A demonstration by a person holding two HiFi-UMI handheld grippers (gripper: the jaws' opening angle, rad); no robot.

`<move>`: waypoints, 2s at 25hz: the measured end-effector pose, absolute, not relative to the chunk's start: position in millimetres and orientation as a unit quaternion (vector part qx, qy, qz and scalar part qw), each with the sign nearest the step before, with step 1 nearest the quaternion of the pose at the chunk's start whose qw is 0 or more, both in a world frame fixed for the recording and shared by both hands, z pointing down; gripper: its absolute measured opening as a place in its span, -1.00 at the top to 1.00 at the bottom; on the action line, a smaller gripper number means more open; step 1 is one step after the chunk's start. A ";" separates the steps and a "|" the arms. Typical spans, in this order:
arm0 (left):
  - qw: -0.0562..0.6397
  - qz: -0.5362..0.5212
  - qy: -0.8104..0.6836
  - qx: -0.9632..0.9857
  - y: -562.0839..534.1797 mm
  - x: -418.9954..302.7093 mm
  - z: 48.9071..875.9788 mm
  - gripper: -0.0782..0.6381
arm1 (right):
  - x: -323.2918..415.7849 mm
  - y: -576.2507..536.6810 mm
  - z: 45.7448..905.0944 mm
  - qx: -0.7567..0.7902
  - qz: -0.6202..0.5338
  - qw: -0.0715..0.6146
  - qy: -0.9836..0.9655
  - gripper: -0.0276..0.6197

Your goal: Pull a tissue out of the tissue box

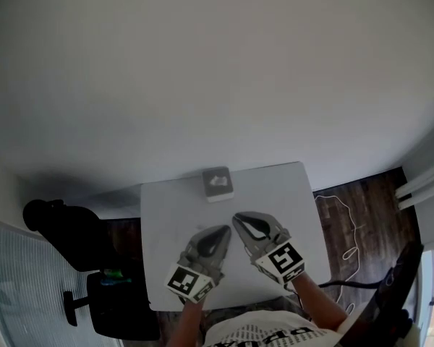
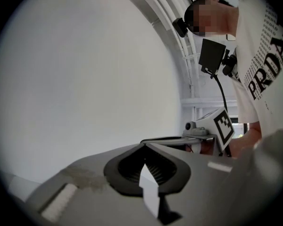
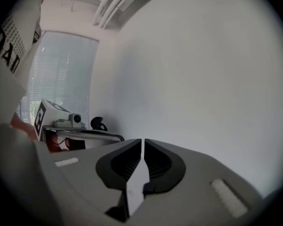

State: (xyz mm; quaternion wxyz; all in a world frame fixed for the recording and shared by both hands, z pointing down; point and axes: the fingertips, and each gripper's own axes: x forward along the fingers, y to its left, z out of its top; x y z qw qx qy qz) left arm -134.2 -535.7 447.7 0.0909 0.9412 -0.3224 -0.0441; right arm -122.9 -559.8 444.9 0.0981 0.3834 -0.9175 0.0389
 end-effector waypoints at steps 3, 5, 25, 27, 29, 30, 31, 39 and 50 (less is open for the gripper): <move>0.092 -0.038 -0.327 0.940 -540.4 -135.3 450.6 0.81 | -123.9 -564.5 449.5 0.388 0.048 0.091 -0.916 0.80; 0.095 -0.036 -0.337 0.936 -543.5 -136.7 449.6 0.81 | -124.9 -567.1 452.2 0.381 0.052 0.093 -0.919 0.72; 0.126 0.007 -0.366 0.922 -636.0 -139.6 534.1 0.81 | -120.4 -665.8 549.1 0.387 0.100 0.156 -0.903 0.49; 0.131 0.012 -0.365 0.922 -644.4 -140.0 543.9 0.81 | -122.2 -673.6 560.4 0.387 0.106 0.164 -0.901 0.49; 0.138 0.013 -0.366 0.920 -652.3 -140.8 553.5 0.81 | -123.2 -680.9 573.6 0.388 0.116 0.171 -0.898 0.49; 0.141 0.010 -0.368 0.919 -656.9 -141.0 557.2 0.81 | -123.3 -684.9 580.3 0.389 0.120 0.174 -0.897 0.49; 0.144 0.007 -0.370 0.918 -661.6 -141.2 560.2 0.81 | -123.3 -689.1 586.7 0.390 0.124 0.177 -0.895 0.49; 0.162 -0.003 -0.384 0.909 -696.1 -141.7 587.8 0.81 | -119.7 -726.4 635.0 0.407 0.146 0.213 -0.876 0.50; 0.178 -0.003 -0.388 0.904 -712.9 -138.8 629.8 0.81 | -114.1 -744.8 688.5 0.423 0.177 0.245 -0.854 0.50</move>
